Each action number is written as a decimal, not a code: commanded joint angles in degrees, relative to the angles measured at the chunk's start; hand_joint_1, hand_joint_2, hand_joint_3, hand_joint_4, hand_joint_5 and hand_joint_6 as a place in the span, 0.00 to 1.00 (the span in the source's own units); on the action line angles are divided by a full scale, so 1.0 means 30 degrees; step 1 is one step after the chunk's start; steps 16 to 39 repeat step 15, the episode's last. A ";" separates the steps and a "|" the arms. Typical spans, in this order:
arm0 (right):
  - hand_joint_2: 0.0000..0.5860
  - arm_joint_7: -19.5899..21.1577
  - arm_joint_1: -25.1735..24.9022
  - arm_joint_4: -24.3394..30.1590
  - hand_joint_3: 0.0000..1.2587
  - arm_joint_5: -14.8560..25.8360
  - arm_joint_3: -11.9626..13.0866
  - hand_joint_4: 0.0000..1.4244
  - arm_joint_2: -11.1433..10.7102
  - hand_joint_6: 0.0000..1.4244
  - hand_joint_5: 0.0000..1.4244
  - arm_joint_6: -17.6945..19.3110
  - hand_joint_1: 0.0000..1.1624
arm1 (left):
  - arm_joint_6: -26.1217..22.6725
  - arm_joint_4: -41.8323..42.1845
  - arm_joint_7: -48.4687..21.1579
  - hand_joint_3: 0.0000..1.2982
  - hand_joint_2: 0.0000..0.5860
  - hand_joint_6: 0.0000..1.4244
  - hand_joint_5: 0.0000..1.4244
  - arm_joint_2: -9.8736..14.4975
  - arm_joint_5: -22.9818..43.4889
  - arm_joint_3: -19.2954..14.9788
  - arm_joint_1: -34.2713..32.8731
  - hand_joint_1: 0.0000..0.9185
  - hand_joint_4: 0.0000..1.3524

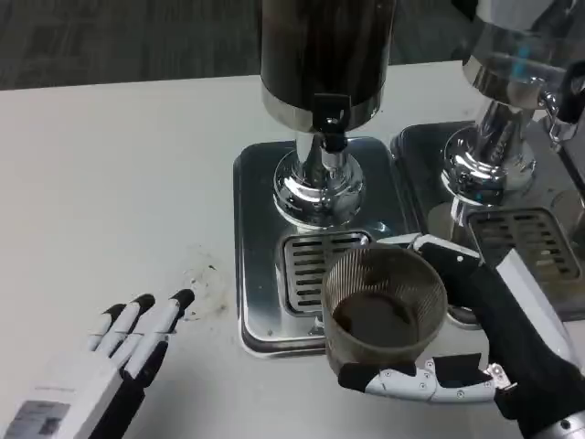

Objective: Grasp the cup under the faucet to collect the drink, then remove the cup.

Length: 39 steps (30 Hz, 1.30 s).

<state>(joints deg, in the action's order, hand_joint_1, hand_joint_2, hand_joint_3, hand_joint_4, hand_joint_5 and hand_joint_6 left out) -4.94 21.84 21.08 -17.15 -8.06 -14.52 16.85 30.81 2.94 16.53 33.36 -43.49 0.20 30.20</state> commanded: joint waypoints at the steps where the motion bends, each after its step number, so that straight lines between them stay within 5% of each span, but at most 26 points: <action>1: 0.16 0.0077 0.0057 0.0923 0.66 0.0202 0.0135 0.62 0.0181 0.67 0.59 0.0354 0.88 | 0.0144 0.0130 0.0556 0.00 0.06 0.00 0.00 -0.0051 -0.0329 -0.0014 -0.0003 0.00 0.00; 39: 0.16 0.0275 0.0179 0.0829 0.66 0.0076 0.0299 0.63 0.0436 0.67 0.59 0.0445 0.88 | 0.0491 -0.0245 0.0612 0.00 0.06 0.00 0.00 0.0214 -0.0055 0.0111 -0.0561 0.00 0.00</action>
